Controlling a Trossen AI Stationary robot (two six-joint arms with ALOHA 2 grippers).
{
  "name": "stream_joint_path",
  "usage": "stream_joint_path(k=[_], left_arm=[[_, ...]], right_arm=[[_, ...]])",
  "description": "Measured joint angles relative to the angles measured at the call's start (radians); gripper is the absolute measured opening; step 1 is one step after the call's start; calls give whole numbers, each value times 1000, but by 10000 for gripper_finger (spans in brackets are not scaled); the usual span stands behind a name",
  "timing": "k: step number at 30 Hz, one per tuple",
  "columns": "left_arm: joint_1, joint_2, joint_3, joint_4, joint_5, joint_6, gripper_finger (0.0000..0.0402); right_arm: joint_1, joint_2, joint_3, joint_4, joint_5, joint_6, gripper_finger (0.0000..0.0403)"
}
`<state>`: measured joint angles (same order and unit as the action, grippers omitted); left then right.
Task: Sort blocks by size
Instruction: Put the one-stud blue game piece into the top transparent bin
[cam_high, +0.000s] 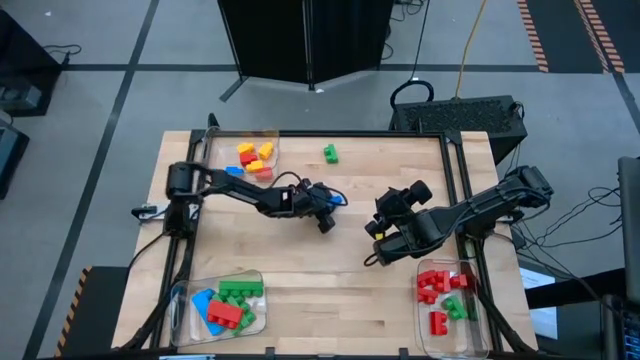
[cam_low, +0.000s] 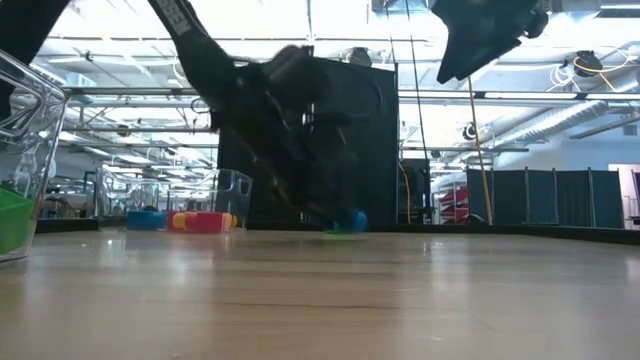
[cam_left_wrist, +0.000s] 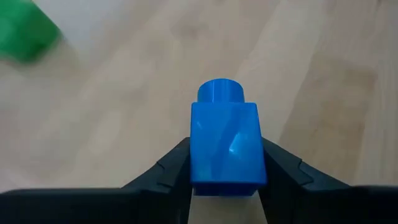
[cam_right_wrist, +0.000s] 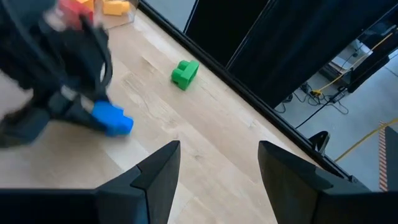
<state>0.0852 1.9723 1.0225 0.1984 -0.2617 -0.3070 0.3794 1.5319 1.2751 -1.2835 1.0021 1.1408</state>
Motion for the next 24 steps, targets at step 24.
stream_joint_path(k=[24], left_arm=[[84,-535,1,-587,-168,158,137]], right_arm=[[-210,0,0,195,-139,-360,205]])
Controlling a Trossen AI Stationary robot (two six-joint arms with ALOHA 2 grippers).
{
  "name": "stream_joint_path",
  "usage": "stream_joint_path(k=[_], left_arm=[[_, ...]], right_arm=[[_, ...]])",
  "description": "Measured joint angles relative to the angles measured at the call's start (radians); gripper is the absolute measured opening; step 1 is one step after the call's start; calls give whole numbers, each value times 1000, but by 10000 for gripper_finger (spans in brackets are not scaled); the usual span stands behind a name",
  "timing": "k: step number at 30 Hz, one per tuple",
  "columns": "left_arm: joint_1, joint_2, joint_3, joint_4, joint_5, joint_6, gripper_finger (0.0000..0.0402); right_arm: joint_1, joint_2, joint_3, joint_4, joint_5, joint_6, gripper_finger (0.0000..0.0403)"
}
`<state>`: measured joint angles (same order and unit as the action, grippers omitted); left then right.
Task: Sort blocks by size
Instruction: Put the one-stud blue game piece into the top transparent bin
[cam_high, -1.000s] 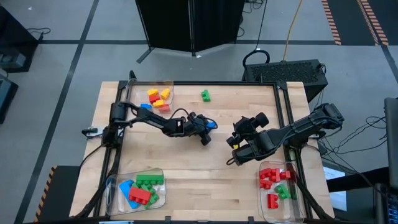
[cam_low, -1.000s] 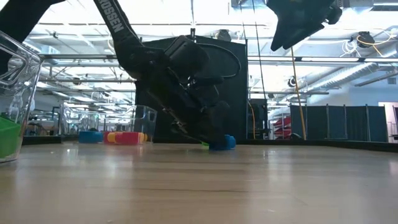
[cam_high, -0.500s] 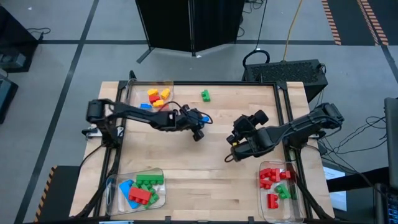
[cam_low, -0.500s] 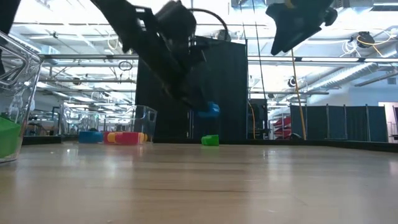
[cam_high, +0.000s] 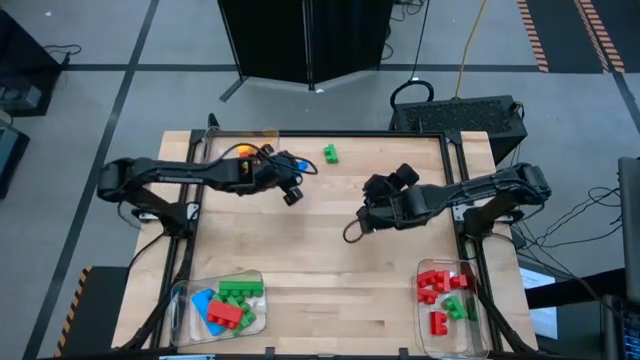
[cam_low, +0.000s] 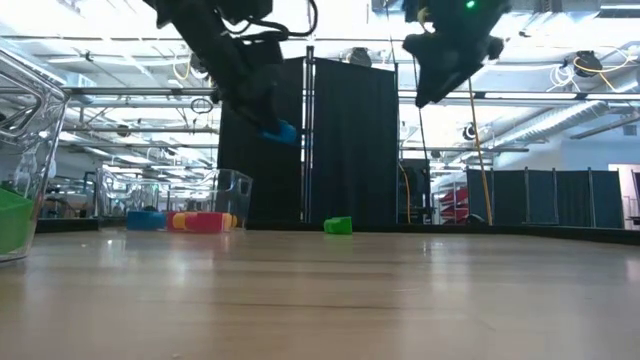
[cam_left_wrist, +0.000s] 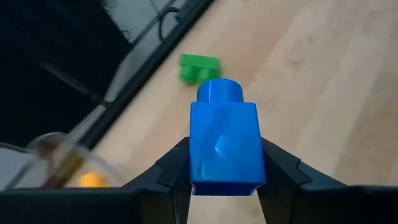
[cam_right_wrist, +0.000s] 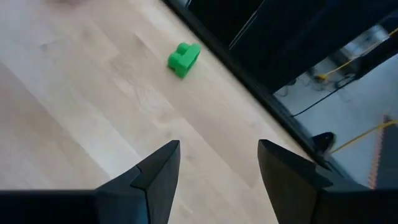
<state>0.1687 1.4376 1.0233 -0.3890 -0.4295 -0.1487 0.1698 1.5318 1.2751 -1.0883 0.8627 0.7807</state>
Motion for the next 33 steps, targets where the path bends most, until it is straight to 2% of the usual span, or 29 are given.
stream_joint_path(k=[3,10,17,24,29,33], left_arm=[[28,-46,-3,-50,-12,12,137],[142,-198,-106,-95,25,24,137],[273,-340,-226,-104,55,25,137],[394,-362,-322,-91,68,36,137],[481,-360,-345,-94,196,50,137],[524,-360,-345,-91,229,50,140]], right_arm=[[-58,0,0,85,-69,-98,205],[-202,0,0,341,-243,-310,205],[-335,0,0,474,-406,-360,205],[-484,20,0,617,-571,-358,205],[-567,98,4,700,-699,-389,205],[-622,210,43,703,-719,-428,205]])
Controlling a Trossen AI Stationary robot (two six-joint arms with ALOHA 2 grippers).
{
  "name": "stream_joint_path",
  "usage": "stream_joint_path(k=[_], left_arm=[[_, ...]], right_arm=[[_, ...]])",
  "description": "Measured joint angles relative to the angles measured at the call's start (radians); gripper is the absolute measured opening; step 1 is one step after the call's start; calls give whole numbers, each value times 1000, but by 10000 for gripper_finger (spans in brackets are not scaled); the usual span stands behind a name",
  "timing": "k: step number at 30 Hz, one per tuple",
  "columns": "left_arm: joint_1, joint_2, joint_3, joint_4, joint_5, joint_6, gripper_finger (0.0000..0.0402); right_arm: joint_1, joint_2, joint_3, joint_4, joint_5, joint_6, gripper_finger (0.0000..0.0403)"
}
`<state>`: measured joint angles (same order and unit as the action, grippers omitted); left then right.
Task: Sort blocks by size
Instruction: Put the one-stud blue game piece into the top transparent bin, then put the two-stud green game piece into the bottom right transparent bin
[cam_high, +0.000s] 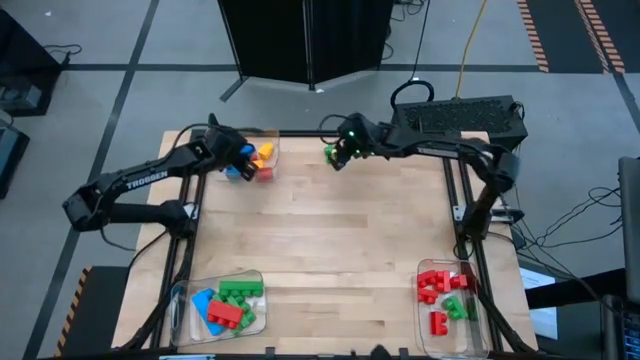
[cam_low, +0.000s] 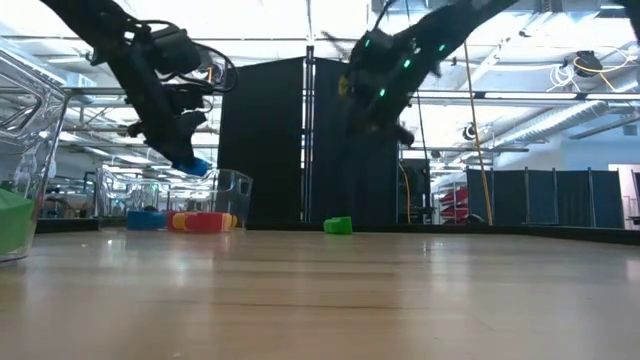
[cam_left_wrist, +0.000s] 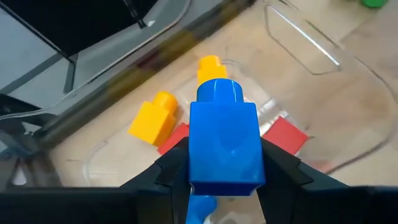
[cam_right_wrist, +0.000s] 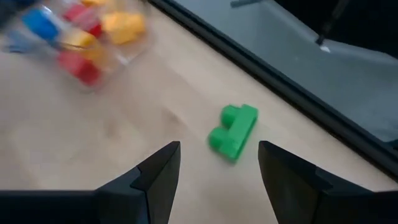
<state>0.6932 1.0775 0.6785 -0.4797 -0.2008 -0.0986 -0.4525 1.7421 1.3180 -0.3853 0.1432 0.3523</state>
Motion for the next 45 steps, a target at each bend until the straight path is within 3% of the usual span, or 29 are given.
stream_joint_path(k=[8,16,31,39,45], left_arm=[[48,0,0,-59,4,0,218],[67,0,0,-109,5,4,293],[46,-1,0,-103,10,0,297],[24,-1,0,-70,11,0,297],[24,-1,0,-66,14,-1,297]], right_arm=[[-84,198,150,-38,-32,-37,205],[-125,321,234,-95,-143,-33,205],[-151,389,235,-102,-227,15,187],[-158,398,236,-99,-336,9,108],[-163,399,237,-107,-361,2,45]])
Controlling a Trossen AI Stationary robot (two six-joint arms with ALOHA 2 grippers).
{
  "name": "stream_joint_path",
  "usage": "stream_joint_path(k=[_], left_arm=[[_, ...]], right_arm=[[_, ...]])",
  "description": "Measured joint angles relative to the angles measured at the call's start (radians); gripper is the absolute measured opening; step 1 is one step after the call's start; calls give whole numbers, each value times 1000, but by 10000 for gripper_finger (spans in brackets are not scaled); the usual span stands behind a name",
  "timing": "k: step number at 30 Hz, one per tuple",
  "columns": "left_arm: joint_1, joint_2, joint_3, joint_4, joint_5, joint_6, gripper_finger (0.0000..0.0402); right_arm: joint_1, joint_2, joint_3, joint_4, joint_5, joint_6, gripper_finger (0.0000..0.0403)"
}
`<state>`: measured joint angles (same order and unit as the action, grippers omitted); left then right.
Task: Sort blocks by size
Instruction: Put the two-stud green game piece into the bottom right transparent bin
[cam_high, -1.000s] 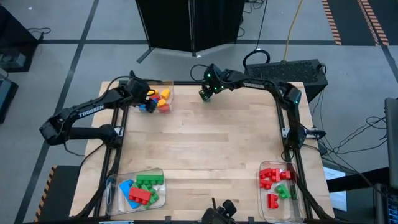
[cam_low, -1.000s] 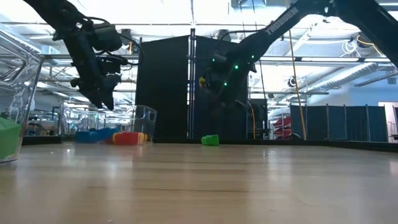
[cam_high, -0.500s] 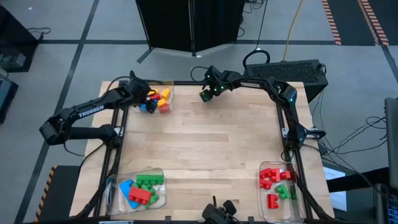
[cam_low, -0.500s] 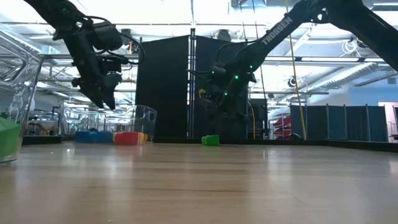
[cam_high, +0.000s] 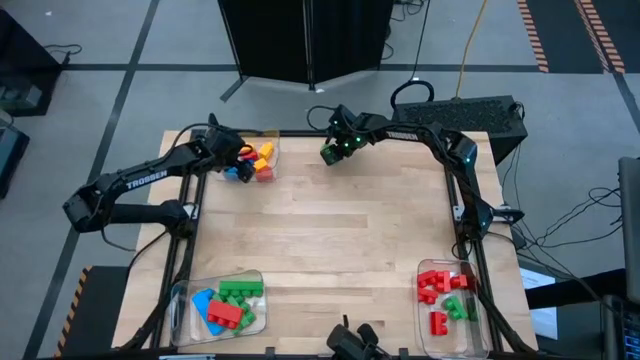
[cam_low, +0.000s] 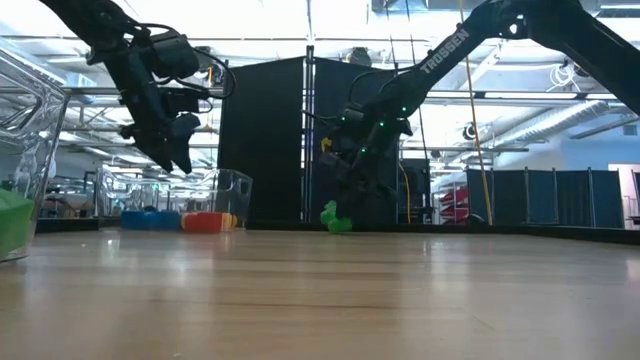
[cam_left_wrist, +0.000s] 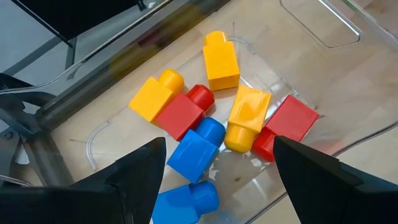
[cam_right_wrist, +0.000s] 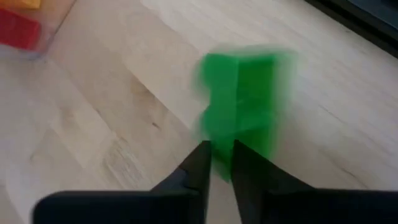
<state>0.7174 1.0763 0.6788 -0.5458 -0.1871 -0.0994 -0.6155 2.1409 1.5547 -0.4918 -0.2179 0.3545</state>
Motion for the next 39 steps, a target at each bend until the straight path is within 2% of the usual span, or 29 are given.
stream_joint_path(k=[6,18,24,33,39], left_arm=[[0,0,0,0,1,0,297],[-30,-10,0,27,1,3,297],[-109,-61,1,95,2,56,297],[-246,-114,1,129,2,31,297],[-328,-116,1,165,-8,2,297]], right_arm=[[0,2,-2,-21,7,-26,6],[39,-16,-2,-115,10,-97,2],[122,-86,-2,-181,91,-163,2],[284,-242,-2,-252,220,-193,1],[375,-353,-2,-297,250,-192,1]])
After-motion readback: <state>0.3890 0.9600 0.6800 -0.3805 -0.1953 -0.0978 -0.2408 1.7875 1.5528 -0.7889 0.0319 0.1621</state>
